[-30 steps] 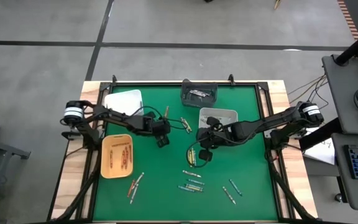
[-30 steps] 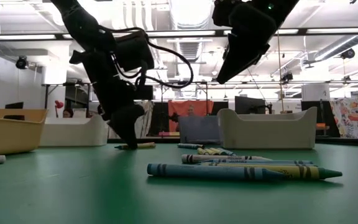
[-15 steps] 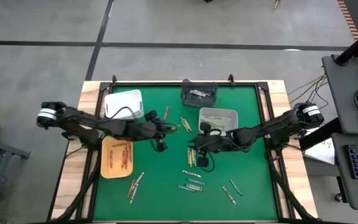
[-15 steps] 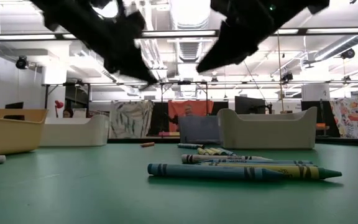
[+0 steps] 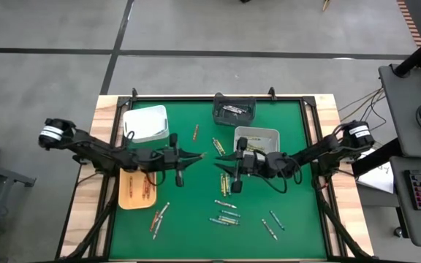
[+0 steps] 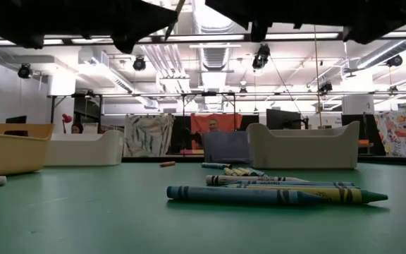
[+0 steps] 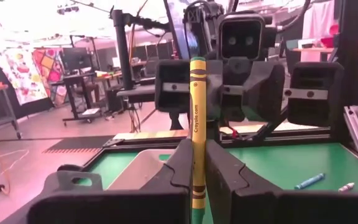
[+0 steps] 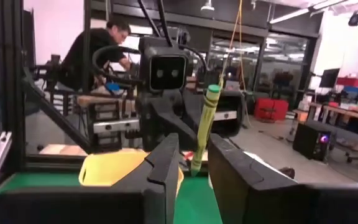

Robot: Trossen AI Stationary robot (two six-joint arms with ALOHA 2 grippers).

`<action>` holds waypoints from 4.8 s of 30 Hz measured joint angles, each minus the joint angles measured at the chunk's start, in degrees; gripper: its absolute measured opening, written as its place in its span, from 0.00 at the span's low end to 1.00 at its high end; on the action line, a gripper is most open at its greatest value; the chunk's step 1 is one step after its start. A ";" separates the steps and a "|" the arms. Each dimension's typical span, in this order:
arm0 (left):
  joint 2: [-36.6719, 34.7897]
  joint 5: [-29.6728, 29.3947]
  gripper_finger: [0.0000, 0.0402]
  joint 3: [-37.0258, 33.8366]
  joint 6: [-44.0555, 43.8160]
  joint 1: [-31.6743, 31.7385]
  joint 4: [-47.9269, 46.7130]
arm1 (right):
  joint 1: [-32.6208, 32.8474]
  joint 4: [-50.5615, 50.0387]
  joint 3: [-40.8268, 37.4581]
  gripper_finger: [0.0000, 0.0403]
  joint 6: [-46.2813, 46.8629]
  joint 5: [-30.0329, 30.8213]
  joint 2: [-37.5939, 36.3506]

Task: Sort crayons
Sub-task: Put the green crayon into the gray bin, then put the orange crayon into the orange bin

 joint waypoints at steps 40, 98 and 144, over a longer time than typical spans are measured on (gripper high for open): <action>7.92 -1.97 0.28 6.29 -4.48 0.32 -3.86 | -3.77 -18.11 4.13 0.04 2.19 5.23 -4.13; 23.33 -1.53 0.39 27.56 -29.86 25.02 -65.27 | -18.42 -69.84 4.11 0.23 3.88 7.66 -19.77; 22.62 -0.01 0.00 27.54 -28.33 26.28 -65.05 | -7.46 -71.95 12.92 0.13 23.80 -7.54 -20.16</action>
